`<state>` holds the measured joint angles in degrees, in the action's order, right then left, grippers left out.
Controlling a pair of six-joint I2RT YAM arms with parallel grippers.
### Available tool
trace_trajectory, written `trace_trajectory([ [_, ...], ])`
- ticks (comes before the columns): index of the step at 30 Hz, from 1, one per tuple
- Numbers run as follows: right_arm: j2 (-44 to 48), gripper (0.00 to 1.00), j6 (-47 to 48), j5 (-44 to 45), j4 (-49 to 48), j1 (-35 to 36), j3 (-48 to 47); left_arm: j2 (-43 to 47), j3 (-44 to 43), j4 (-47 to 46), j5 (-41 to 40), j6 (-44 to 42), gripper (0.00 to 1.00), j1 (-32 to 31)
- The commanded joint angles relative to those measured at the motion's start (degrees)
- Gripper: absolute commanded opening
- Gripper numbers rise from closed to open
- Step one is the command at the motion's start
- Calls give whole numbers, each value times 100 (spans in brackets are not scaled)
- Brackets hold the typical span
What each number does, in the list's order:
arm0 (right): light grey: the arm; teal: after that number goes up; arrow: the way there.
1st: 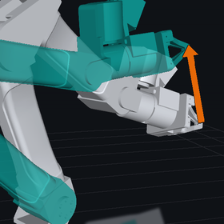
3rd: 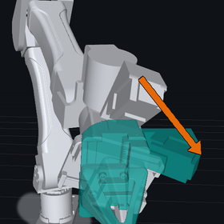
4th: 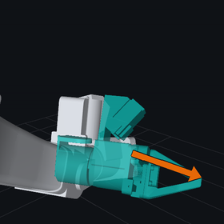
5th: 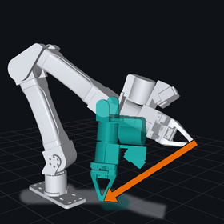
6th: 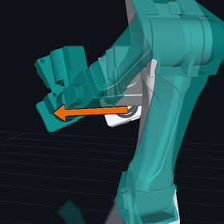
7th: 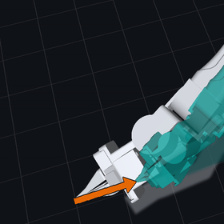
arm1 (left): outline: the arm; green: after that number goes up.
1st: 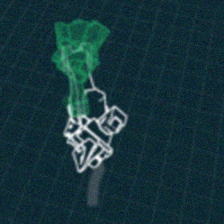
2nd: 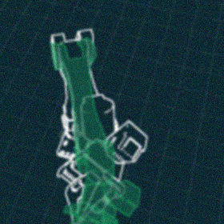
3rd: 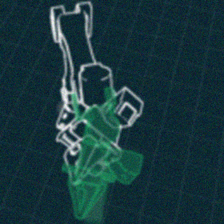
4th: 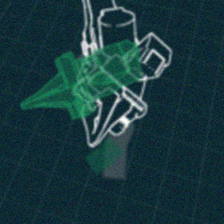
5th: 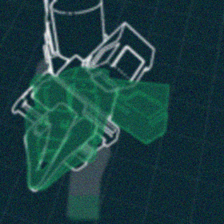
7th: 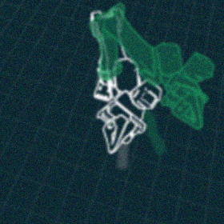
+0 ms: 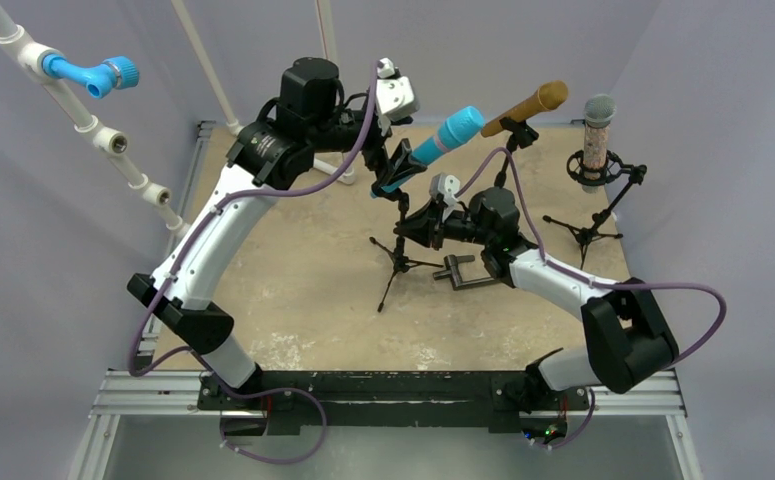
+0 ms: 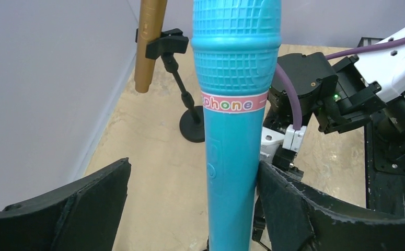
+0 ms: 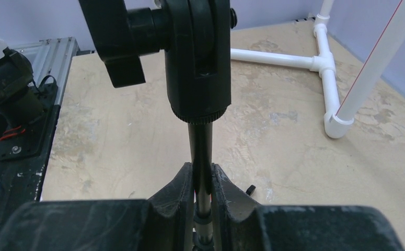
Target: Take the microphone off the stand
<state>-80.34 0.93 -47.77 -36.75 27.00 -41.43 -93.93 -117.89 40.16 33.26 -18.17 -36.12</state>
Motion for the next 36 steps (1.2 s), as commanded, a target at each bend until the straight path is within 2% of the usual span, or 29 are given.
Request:
trace_trajectory([
  [1, 73, 0, 196, -111, 338, 55, 134, -121, -322, 76, 380, -61, 85, -98],
  [5, 87, 0, 323, -37, 560, 66, 91, -256, -413, 355, 601, -129, 73, -205],
  [9, 101, 0, 456, 76, 690, 62, 109, -326, -420, 359, 716, 14, 48, -254],
  [10, 97, 0, 468, 123, 690, 60, 119, -334, -417, 320, 750, 107, 36, -255],
  [11, 92, 0, 467, 165, 698, 59, 133, -330, -408, 259, 762, 219, 29, -264],
  [13, 73, 0, 482, 269, 730, 65, 152, -321, -364, 104, 727, 424, 2, -286],
  [21, 44, 0, 434, 661, 772, 70, 222, -22, 368, -966, -335, 1572, 0, -455],
  [25, 1, 0, 410, 764, 682, 73, 272, -76, 286, -1171, -778, 2135, 0, -503],
  [32, -49, 0, 359, 852, 682, 81, 284, -199, 127, -1389, -1275, 2288, 0, -638],
  [36, -76, 0, 348, 771, 682, 80, 278, -235, 153, -1477, -831, 2062, 0, -715],
])
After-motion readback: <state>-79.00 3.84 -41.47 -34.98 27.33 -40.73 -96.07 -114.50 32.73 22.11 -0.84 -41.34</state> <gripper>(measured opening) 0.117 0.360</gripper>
